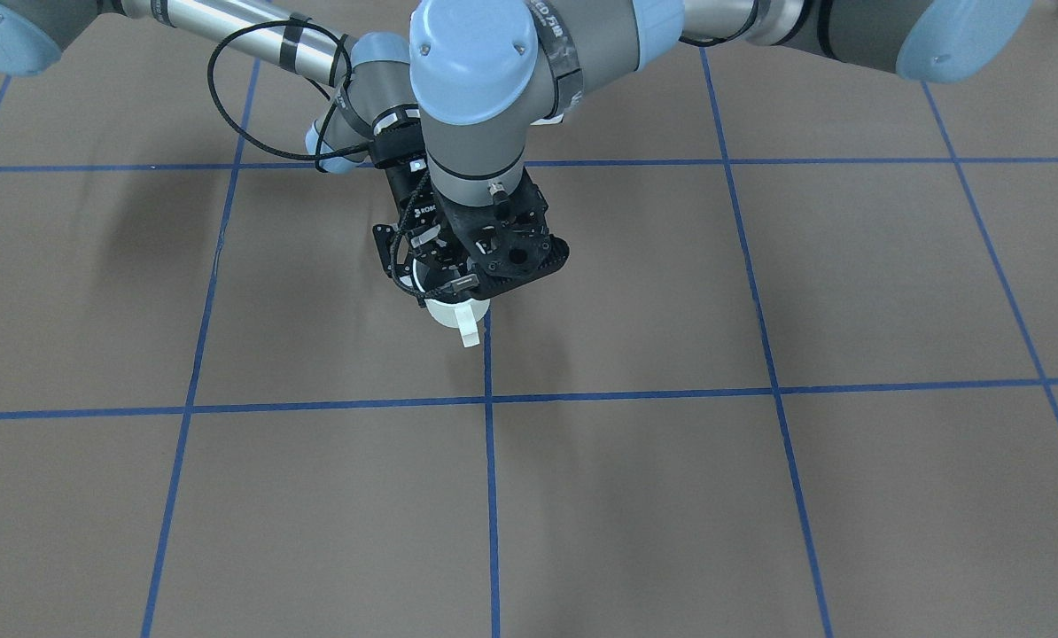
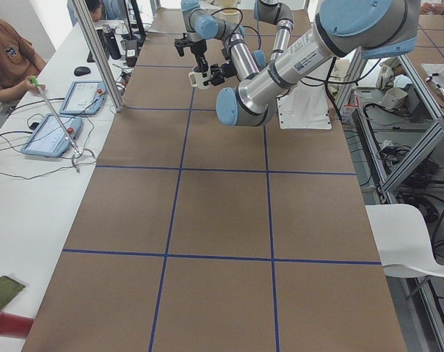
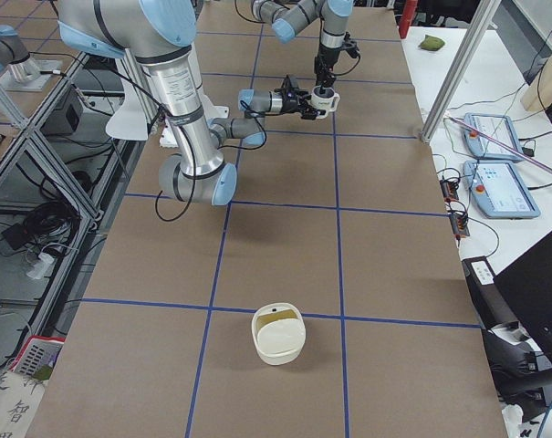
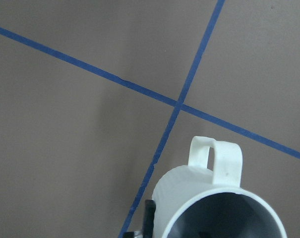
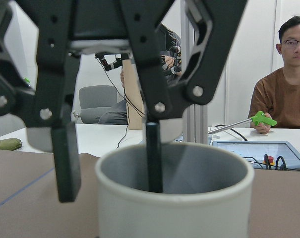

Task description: Left arm hands cup to right arm to dump lemon

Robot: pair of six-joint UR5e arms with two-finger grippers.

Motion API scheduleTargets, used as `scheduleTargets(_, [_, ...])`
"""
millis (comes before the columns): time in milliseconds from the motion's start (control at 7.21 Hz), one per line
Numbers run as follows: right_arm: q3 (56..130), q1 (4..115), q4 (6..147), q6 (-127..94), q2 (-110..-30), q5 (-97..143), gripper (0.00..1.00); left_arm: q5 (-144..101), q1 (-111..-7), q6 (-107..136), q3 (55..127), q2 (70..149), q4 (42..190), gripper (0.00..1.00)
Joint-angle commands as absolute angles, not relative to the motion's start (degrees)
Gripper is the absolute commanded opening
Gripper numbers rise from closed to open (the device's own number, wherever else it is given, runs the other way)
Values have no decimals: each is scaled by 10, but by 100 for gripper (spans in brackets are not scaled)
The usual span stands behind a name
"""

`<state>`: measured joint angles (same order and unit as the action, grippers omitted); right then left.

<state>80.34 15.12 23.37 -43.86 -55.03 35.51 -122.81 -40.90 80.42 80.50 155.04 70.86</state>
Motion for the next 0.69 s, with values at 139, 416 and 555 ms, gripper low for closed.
scheduleTargets(139, [803,152,233,-439,-550,356,65,-1229,-409,804,807,1550,708,49])
scheduleTargets(416, [802,152,233,-439,-549,356,65,-1229,-409,804,809,1550,707,48])
scheduleTargets(555, [802,152,233,-439,-550,356,65,-1229,-409,804,809,1550,706,47])
